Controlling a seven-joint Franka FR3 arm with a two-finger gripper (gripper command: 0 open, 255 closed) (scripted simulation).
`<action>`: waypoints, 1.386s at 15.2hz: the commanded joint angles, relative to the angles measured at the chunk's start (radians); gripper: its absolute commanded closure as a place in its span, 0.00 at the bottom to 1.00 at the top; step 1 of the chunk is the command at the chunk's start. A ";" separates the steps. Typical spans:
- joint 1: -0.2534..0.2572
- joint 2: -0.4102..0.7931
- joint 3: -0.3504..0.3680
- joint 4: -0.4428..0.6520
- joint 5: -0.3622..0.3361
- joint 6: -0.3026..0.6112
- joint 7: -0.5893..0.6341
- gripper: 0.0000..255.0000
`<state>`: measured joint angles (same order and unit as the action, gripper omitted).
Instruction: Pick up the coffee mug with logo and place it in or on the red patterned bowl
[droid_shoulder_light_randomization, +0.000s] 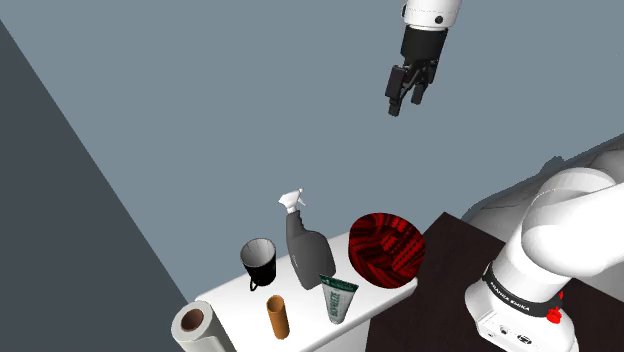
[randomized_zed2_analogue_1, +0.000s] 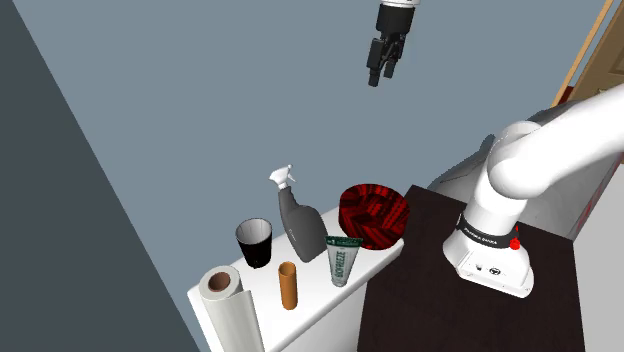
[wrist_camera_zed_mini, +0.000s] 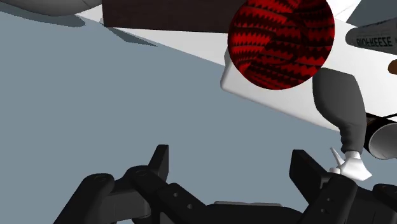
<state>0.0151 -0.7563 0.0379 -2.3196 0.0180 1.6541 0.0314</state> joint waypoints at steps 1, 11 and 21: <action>0.000 0.000 0.000 0.000 0.000 0.000 0.000 0.00; 0.151 0.146 0.066 -0.119 0.066 0.261 0.183 0.00; 0.533 0.417 -0.114 -0.116 0.006 0.538 0.412 0.00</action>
<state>0.5035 -0.4393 -0.0471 -2.4380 0.0290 2.1661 0.8263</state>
